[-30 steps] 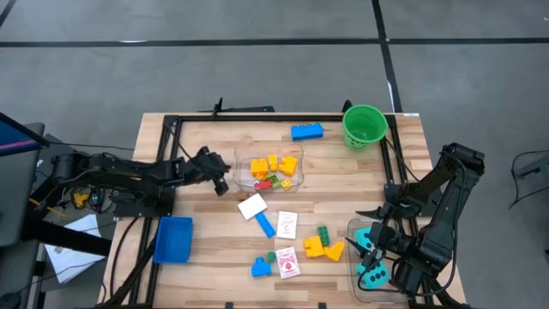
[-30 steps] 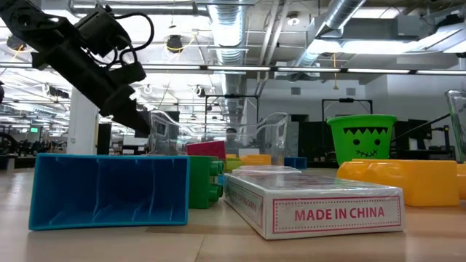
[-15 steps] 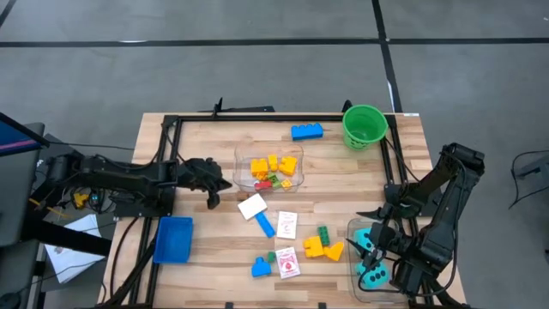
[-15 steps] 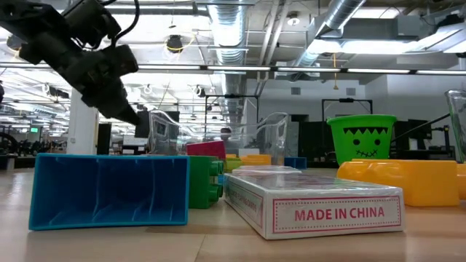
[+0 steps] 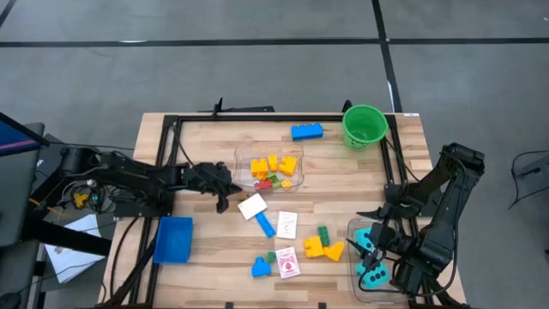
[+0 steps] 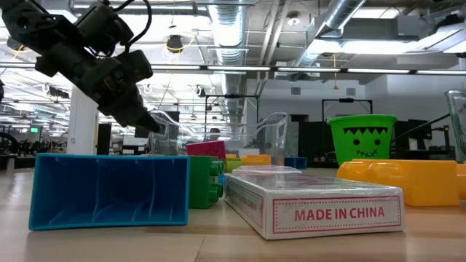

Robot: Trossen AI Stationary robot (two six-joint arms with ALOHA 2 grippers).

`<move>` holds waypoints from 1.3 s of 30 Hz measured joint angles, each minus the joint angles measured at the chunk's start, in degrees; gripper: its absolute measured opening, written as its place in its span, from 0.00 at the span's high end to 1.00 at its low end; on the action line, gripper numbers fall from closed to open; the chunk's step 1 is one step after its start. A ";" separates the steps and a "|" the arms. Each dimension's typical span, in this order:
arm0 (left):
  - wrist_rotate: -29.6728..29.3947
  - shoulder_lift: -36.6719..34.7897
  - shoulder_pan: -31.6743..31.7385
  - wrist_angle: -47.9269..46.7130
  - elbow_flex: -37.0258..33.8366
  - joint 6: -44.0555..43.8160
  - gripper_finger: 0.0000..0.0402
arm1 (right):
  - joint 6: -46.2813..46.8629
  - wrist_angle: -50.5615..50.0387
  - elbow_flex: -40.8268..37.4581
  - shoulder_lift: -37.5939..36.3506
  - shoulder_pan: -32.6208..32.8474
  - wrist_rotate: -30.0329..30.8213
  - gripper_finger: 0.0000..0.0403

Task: Pick & Place Toys
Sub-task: Adjust the top transparent bin on the table, then put the brown game piece into the top transparent bin

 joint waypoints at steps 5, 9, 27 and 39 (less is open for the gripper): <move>-0.86 0.12 0.53 0.14 0.00 0.02 1.00 | 0.00 0.02 0.00 0.00 0.00 -0.16 0.05; -2.01 0.10 0.51 0.24 0.00 0.04 1.00 | 0.00 0.02 0.00 0.00 0.01 -0.16 0.05; 2.74 -3.07 -8.33 -9.09 0.04 -3.04 0.93 | 0.00 0.04 0.00 0.00 0.00 -0.61 0.05; -8.36 -2.46 -10.86 -8.77 -0.02 -3.94 0.51 | 0.00 0.10 0.00 0.00 0.01 -0.74 0.05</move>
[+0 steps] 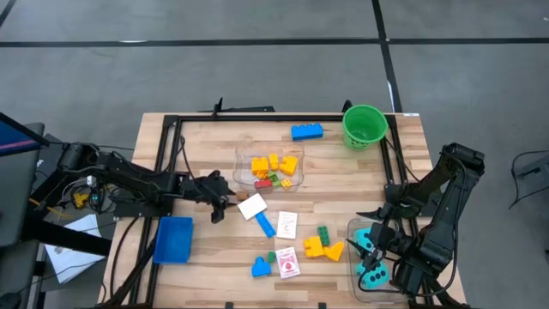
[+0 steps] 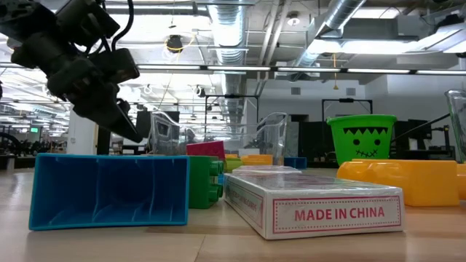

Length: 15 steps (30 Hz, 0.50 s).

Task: Pick & Place Toys
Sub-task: Put the brown game piece into the top transparent bin

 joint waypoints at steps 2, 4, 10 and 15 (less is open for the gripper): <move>-0.65 0.00 0.00 0.59 -0.55 -0.11 0.49 | 0.00 0.00 0.00 0.00 0.00 -0.05 0.05; -2.24 0.00 0.00 1.55 -1.63 -1.26 0.49 | 0.00 0.01 0.00 0.01 -0.01 -0.05 0.05; -6.60 0.00 0.00 14.62 -8.09 -2.91 0.54 | 0.00 0.17 0.00 0.02 0.01 -0.07 0.05; -7.47 0.00 0.00 20.71 -11.51 -4.39 0.54 | 0.00 0.17 0.00 0.00 0.01 -0.07 0.05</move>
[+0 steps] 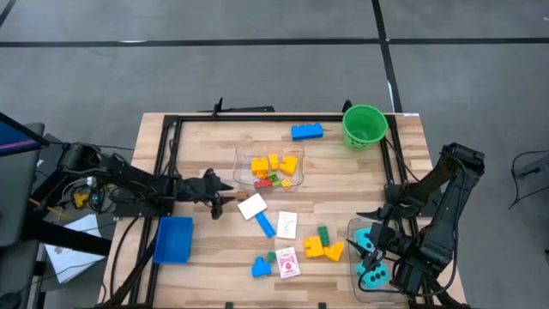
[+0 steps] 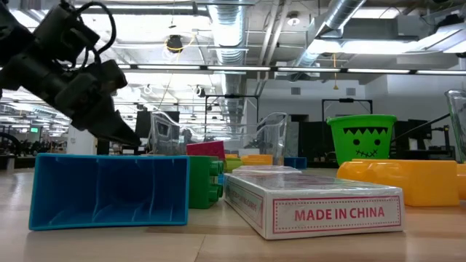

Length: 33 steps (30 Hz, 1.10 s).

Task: Pick & Place Toys
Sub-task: Put the brown game piece into the top transparent bin

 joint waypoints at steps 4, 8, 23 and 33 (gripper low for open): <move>-0.45 0.27 0.00 1.30 -0.77 -0.84 0.52 | -0.02 -0.02 0.00 0.02 0.00 0.00 0.05; -0.92 2.77 0.00 5.79 -0.72 -0.77 0.50 | -0.07 -0.02 0.01 0.01 0.00 0.00 0.05; -1.69 23.02 0.02 18.71 2.05 -0.36 0.52 | -0.40 -0.02 0.00 0.01 0.00 -0.02 0.05; 0.08 28.70 0.04 19.42 5.04 -0.72 0.58 | -0.40 0.20 0.01 0.02 0.00 -0.42 0.05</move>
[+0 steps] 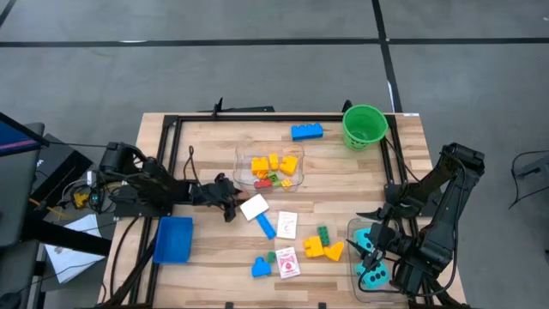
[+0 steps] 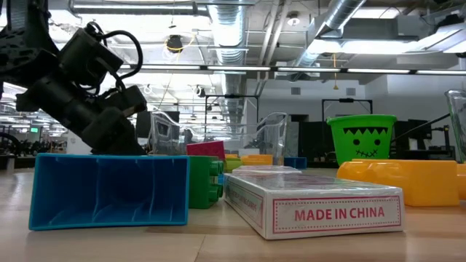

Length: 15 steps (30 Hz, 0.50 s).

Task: Pick & Place Toys
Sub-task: Put the brown game piece into the top transparent bin

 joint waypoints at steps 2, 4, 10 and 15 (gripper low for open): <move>0.00 0.00 0.00 -0.17 0.00 0.00 0.61 | 0.01 0.00 -0.01 -0.02 0.00 0.00 0.05; 0.61 -0.02 0.03 -0.44 -0.02 0.00 0.66 | -0.01 0.00 -0.01 -0.02 0.00 -0.02 0.05; 2.54 -0.98 -0.17 -3.56 0.07 0.00 0.68 | -0.01 0.00 -0.01 -0.02 0.00 -0.84 0.05; 6.72 -7.25 -2.79 -11.13 -0.10 0.05 0.68 | -0.01 0.02 -0.01 -0.01 0.04 -0.92 0.05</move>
